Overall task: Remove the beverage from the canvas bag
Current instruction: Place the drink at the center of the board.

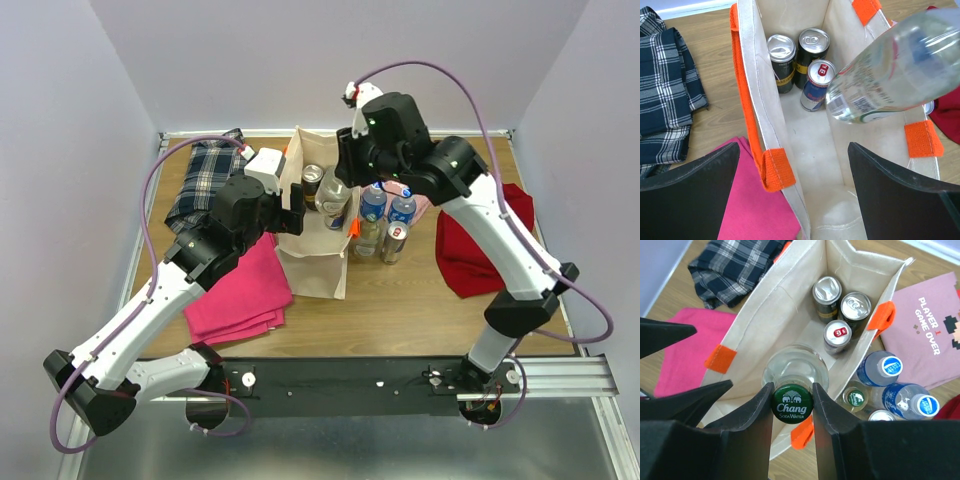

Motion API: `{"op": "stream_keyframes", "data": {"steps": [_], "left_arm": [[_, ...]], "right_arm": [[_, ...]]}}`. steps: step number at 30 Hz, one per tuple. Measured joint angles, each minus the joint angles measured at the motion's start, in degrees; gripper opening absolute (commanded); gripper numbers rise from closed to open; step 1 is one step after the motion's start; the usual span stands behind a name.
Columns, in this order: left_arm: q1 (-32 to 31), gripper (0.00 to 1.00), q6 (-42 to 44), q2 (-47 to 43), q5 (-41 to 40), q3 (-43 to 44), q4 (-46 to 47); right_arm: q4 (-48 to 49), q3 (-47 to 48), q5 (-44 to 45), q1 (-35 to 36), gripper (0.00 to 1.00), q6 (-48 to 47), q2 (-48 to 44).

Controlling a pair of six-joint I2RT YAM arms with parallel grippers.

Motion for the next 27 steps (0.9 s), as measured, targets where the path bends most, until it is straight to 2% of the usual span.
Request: {"op": "stream_keyframes", "data": {"steps": [7,18,27], "left_arm": [[0.0,0.99,0.0,0.0,0.0,0.0,-0.1],[0.0,0.99,0.1,-0.2,-0.3,0.0,-1.5],[0.0,0.99,0.0,-0.1,-0.2,0.1,-1.8]], "right_arm": [[0.3,-1.1,2.2,0.0,0.01,0.0,-6.4],[0.0,-7.5,11.9,0.0,0.01,0.6,-14.4],[-2.6,-17.2,16.5,0.0,0.01,2.9,-20.9]]}}
